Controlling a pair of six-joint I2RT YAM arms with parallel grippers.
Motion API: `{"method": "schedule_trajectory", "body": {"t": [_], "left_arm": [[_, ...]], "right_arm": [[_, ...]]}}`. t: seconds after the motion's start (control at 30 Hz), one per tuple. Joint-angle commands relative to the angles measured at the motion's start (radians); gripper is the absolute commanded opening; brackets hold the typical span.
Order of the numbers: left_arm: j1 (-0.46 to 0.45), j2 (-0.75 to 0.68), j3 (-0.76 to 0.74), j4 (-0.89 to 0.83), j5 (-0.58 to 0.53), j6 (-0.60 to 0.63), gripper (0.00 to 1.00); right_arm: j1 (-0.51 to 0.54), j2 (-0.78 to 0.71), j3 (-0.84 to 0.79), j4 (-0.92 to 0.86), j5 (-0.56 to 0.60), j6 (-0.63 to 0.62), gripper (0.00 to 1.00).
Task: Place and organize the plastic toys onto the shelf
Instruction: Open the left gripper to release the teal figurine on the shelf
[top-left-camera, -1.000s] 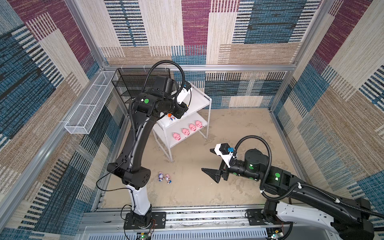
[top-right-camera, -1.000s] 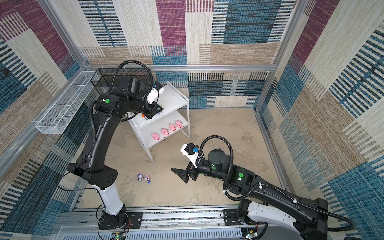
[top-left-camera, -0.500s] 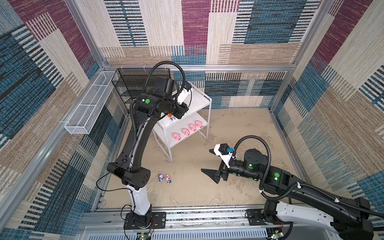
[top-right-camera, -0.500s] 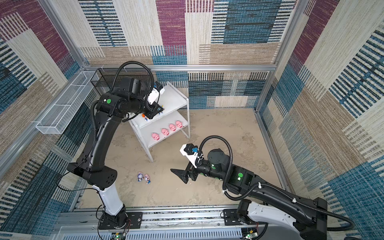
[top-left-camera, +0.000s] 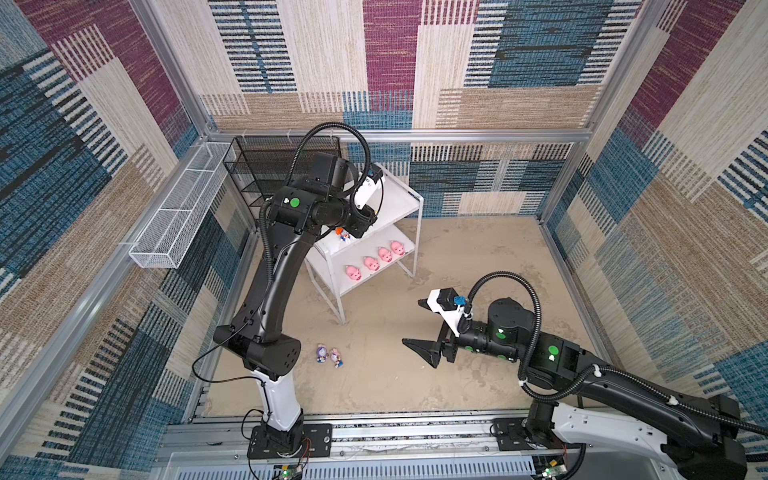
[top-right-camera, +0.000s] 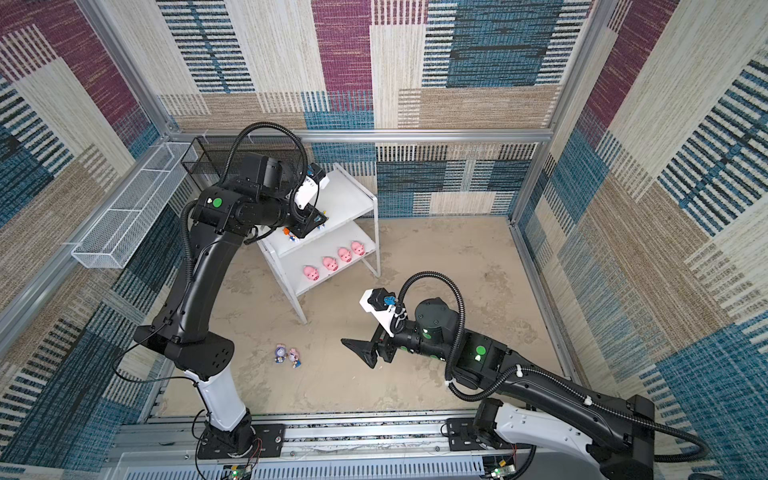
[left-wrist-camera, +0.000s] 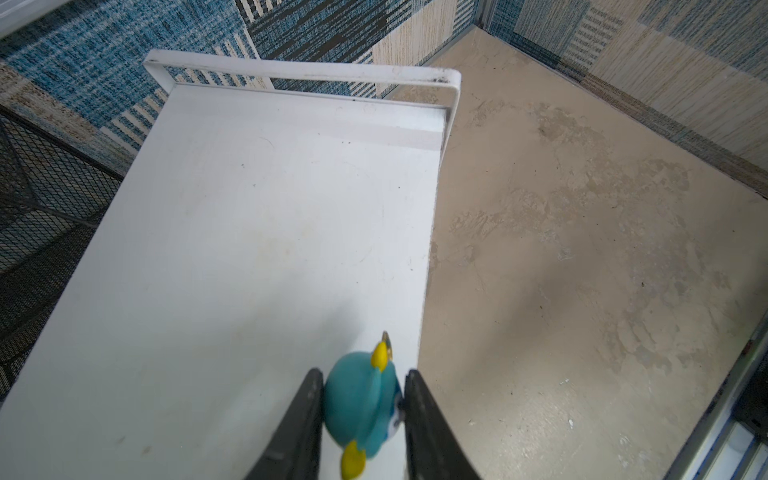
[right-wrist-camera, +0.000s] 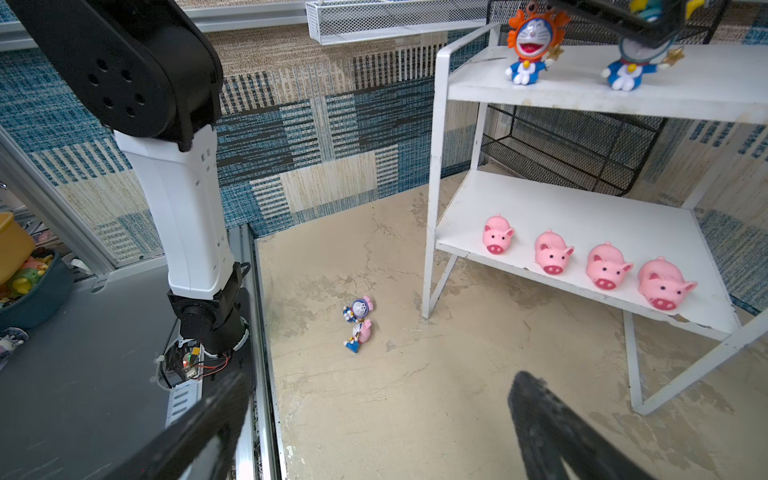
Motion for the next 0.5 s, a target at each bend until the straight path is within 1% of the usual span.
{"method": "schedule_trajectory", "body": {"t": [0.0, 0.23, 0.37, 0.47], "left_arm": [[0.002, -0.006, 0.005, -0.024, -0.020, 0.011, 0.37], [0.002, -0.013, 0.006, -0.020, -0.030, 0.010, 0.48], [0.002, -0.017, 0.004, -0.019, -0.028, 0.012, 0.52], [0.002, -0.021, 0.006, -0.016, -0.023, 0.012, 0.53]], "right_arm": [[0.000, -0.005, -0.007, 0.048, -0.009, -0.002, 1.00], [0.000, -0.005, -0.008, 0.050, -0.012, -0.003, 1.00], [0.000, -0.008, -0.013, 0.051, -0.014, 0.000, 1.00], [0.000, -0.010, -0.014, 0.051, -0.014, 0.002, 1.00]]}}
